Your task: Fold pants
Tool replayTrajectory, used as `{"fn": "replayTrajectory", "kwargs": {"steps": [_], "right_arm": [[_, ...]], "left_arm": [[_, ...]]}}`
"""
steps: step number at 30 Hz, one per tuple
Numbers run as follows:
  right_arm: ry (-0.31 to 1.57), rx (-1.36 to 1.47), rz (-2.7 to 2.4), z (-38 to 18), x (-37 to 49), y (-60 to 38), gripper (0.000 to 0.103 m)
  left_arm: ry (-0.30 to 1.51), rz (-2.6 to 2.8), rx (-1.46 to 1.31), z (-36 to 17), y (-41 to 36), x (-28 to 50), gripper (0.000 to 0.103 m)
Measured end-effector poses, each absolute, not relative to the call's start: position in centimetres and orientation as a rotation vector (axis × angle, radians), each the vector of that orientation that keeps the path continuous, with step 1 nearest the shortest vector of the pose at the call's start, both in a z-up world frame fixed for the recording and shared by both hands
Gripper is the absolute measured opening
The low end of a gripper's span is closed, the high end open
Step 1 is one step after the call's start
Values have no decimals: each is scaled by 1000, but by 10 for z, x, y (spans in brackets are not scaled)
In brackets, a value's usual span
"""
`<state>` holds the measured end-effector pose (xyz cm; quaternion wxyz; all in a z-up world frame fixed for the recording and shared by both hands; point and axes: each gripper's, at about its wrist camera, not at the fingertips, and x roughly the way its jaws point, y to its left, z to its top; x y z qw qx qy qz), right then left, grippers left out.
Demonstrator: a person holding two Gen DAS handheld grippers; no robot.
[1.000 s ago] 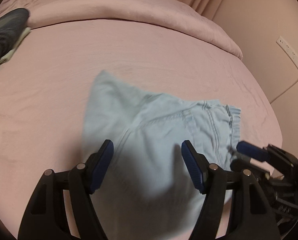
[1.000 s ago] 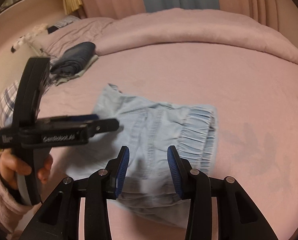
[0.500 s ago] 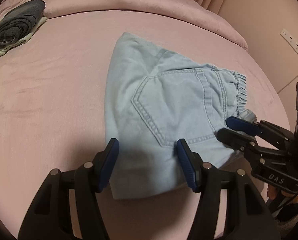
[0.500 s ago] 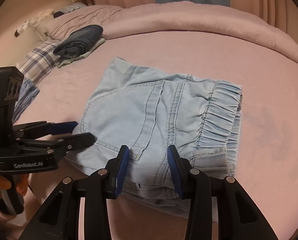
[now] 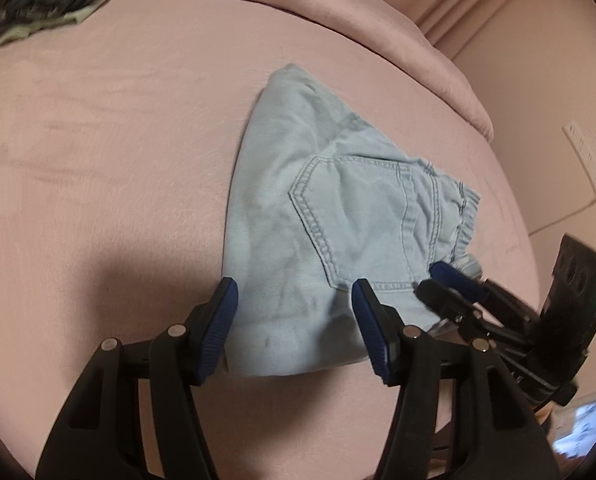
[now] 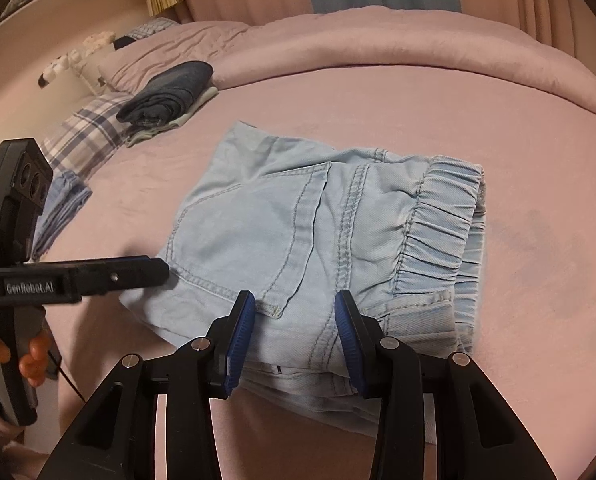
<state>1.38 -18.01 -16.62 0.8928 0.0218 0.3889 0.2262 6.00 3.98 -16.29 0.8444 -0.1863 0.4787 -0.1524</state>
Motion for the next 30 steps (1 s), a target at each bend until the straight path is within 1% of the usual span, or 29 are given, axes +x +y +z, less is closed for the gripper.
{"fn": "replayTrajectory", "kwargs": {"steps": [9, 12, 13, 15, 16, 19, 24, 25, 27, 30], "right_arm": [[846, 76, 488, -161, 23, -185, 42], [873, 91, 495, -159, 28, -186, 42], [887, 99, 499, -157, 30, -186, 42], [903, 133, 508, -153, 34, -187, 42], [905, 169, 524, -149, 37, -189, 42], [898, 270, 577, -139, 49, -193, 42], [895, 260, 576, -125, 79, -181, 43], [893, 256, 588, -122, 88, -176, 46], [915, 253, 624, -121, 112, -166, 55], [954, 256, 630, -124, 145, -150, 56]], "left_arm": [[1036, -364, -508, -165, 50, 75, 59], [1034, -389, -508, -163, 52, 73, 58], [1035, -394, -496, -163, 51, 71, 56], [1040, -386, -464, -164, 53, 70, 45], [1045, -384, -449, -165, 53, 71, 46], [1037, -403, -467, -168, 57, 69, 45], [1022, -446, -509, -173, 68, 64, 40], [1021, -454, -522, -174, 72, 63, 39], [1020, -462, -542, -177, 77, 61, 32], [1022, -476, -601, -183, 88, 61, 29]]}}
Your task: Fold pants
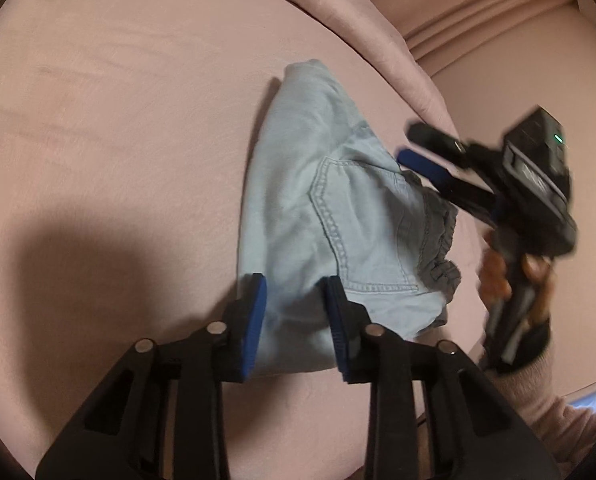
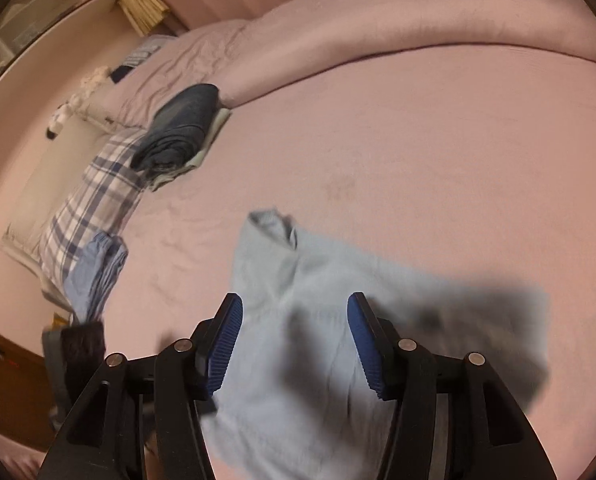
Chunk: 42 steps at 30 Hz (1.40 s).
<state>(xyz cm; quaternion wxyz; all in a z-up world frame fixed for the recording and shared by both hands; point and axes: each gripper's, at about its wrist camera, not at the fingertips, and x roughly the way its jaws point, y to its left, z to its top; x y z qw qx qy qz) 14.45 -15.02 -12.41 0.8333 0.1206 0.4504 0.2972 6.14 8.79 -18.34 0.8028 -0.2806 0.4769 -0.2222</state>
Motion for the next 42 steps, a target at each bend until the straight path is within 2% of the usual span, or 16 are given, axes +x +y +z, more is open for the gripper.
{"fn": "replayTrajectory", "kwargs": {"steps": [3, 6, 9, 10, 12, 13, 15, 19, 21, 22, 26, 30, 35, 42], "right_arm": [[968, 241, 639, -123, 166, -132, 56], [1004, 228, 692, -126, 182, -113, 66], [1080, 163, 686, -139, 195, -91, 66], [1103, 122, 701, -144, 197, -80, 58], [1112, 57, 713, -148, 197, -65, 31], [1115, 9, 699, -151, 197, -57, 23], [1112, -25, 690, -154, 203, -49, 20], [1133, 41, 664, -161, 212, -51, 20], [1088, 70, 652, -155, 206, -58, 25], [1066, 110, 641, -149, 205, -67, 30], [946, 173, 587, -113, 182, -103, 32], [849, -11, 530, -92, 127, -130, 32], [775, -213, 452, -100, 59, -155, 32], [840, -284, 448, -144, 20, -159, 32]], "left_arm": [[1028, -491, -613, -185, 90, 63, 29], [1039, -510, -594, -182, 89, 68, 29], [1049, -526, -614, -184, 90, 69, 27], [1048, -529, -614, -184, 91, 69, 27], [1043, -525, -592, -183, 90, 67, 26], [1040, -521, -570, -182, 88, 66, 26], [1036, -514, -546, -182, 88, 64, 25], [1027, -493, -529, -180, 84, 58, 26], [1029, -471, -522, -175, 80, 55, 26], [1028, -465, -522, -172, 80, 53, 27], [1014, -406, -476, -159, 73, 58, 51], [968, -351, -359, -143, 56, 64, 51], [913, -296, -103, -130, 20, 76, 50], [933, -244, 101, -153, 3, 87, 50]]}}
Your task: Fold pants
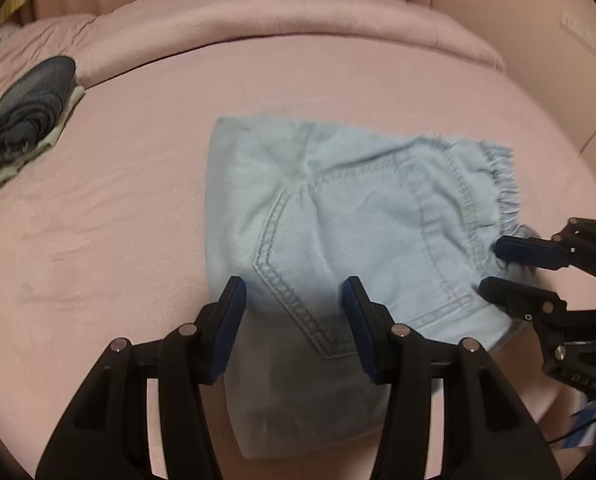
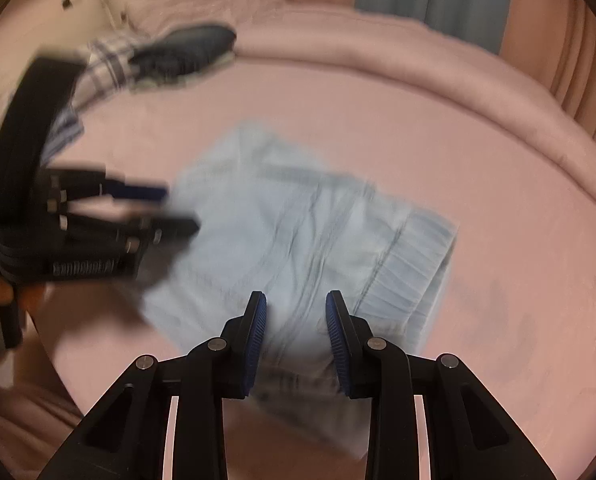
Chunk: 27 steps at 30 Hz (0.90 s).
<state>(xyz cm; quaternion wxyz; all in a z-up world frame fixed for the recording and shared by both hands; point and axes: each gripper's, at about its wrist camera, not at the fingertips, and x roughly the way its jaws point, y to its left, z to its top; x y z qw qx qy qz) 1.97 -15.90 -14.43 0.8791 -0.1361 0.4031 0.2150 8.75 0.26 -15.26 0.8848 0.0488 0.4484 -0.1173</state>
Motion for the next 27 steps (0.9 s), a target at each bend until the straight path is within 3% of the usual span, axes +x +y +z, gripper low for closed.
{"fn": "replayTrajectory", "kwargs": {"steps": [7, 8, 9, 12, 17, 27], "right_arm": [[845, -265, 435, -140, 31, -155, 32], [843, -210, 451, -135, 31, -162, 33], [842, -154, 470, -132, 27, -169, 35], [827, 41, 484, -123, 32, -197, 56], [842, 312, 446, -129, 42, -250, 66], [928, 501, 426, -158, 49, -274, 68]], "left_arm": [[935, -230, 96, -151, 2, 85, 52], [935, -229, 91, -151, 1, 81, 57], [935, -224, 84, -150, 2, 80, 64], [935, -205, 44, -148, 10, 76, 67], [951, -200, -78, -146, 30, 81, 73], [980, -198, -186, -148, 37, 86, 79]]}}
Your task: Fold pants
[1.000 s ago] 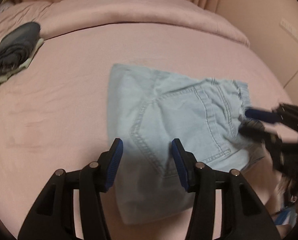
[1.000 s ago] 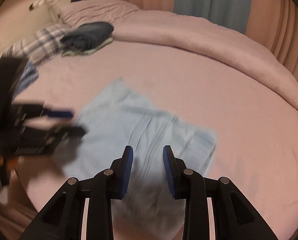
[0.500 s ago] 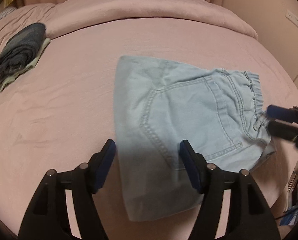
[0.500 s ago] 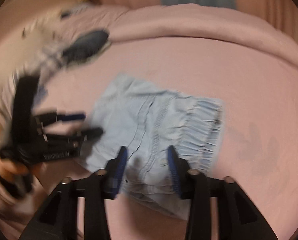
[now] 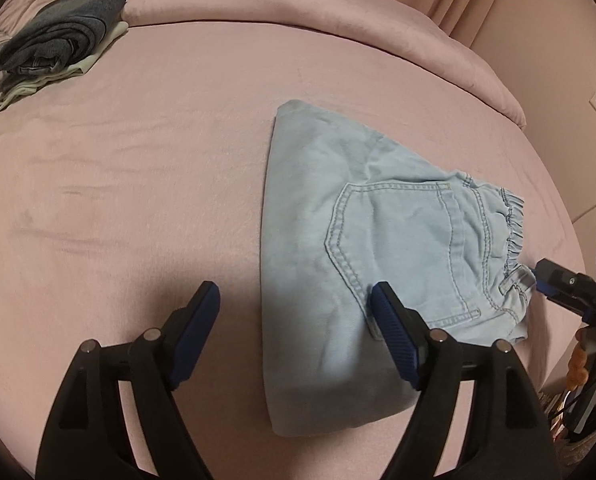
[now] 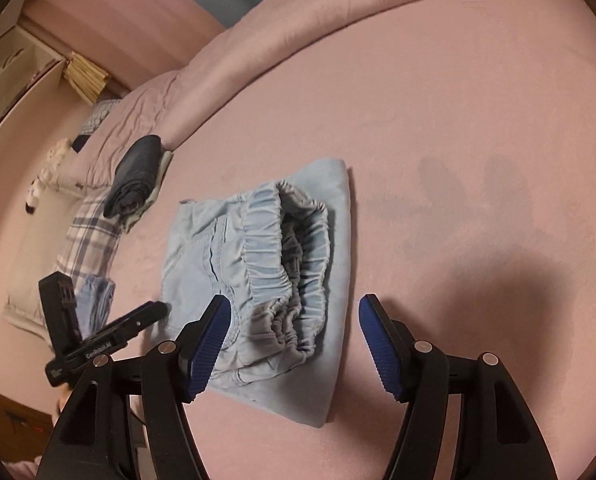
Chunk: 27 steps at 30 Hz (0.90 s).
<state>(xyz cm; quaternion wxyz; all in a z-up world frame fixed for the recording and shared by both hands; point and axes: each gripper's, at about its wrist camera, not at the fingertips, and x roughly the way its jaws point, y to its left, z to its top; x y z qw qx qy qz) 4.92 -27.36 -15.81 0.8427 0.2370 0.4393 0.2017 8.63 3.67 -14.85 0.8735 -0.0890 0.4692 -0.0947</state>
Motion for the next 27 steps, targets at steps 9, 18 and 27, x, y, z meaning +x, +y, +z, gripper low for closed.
{"fn": "replayTrajectory", "kwargs": {"steps": [9, 18, 27], "right_arm": [[987, 506, 451, -169, 50, -268, 70], [1013, 480, 483, -176, 72, -257, 71], [976, 403, 479, -170, 82, -238, 66]], "left_arm": [[1007, -227, -253, -156, 44, 95, 81], [1029, -318, -327, -164, 45, 110, 81], [1035, -354, -331, -162, 35, 116, 46]]}}
